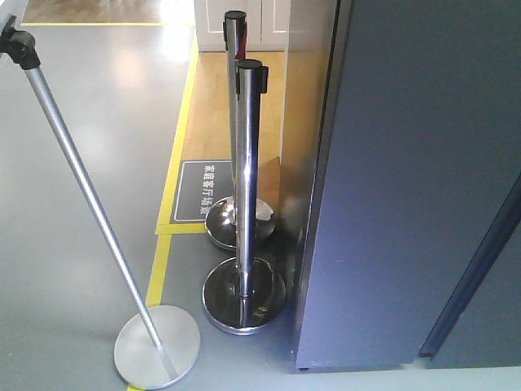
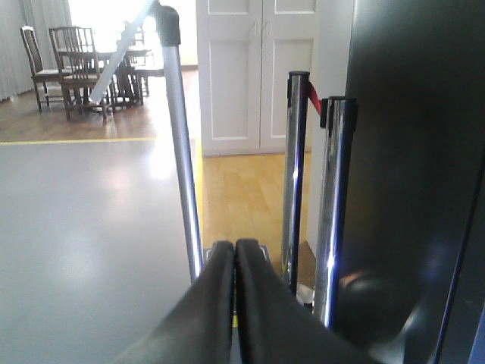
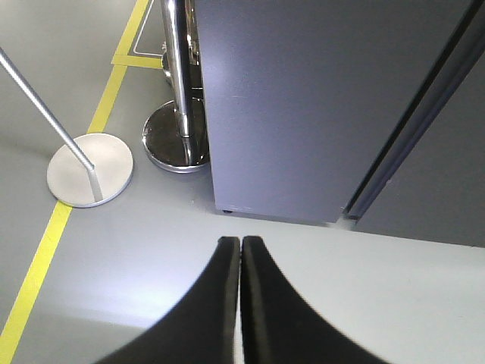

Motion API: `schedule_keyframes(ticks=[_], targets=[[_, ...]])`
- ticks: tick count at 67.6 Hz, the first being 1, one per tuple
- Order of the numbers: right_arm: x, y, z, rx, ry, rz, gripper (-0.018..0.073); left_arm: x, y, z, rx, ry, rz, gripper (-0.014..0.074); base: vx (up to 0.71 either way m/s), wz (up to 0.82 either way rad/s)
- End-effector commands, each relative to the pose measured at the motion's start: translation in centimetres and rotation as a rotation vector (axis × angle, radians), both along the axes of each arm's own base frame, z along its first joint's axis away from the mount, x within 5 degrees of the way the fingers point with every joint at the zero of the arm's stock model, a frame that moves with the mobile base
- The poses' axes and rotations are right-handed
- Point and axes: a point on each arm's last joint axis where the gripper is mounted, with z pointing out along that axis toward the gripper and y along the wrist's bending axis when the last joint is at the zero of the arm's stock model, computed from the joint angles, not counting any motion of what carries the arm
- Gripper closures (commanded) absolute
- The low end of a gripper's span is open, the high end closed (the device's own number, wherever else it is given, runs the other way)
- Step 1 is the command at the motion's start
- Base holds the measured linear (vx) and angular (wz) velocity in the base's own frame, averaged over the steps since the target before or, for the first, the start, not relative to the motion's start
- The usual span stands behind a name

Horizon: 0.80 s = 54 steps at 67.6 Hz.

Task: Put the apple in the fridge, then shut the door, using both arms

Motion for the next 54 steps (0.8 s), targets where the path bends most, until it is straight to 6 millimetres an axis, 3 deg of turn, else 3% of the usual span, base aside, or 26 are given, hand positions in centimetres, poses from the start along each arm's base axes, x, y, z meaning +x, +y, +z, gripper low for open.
schedule_keyframes(ticks=[1,54], targets=[[0.34,0.0,1.13,0.003,-0.072,-0.002,0.0562,-0.19,-0.05,1.25,-0.016,-0.13,-0.013,0.0603,0.0,0.0],[0.34,0.0,1.13,0.003,-0.072,-0.002,0.0562,-0.17,0.29,1.27,-0.023,-0.131,0.049,0.0603,0.0,0.0]])
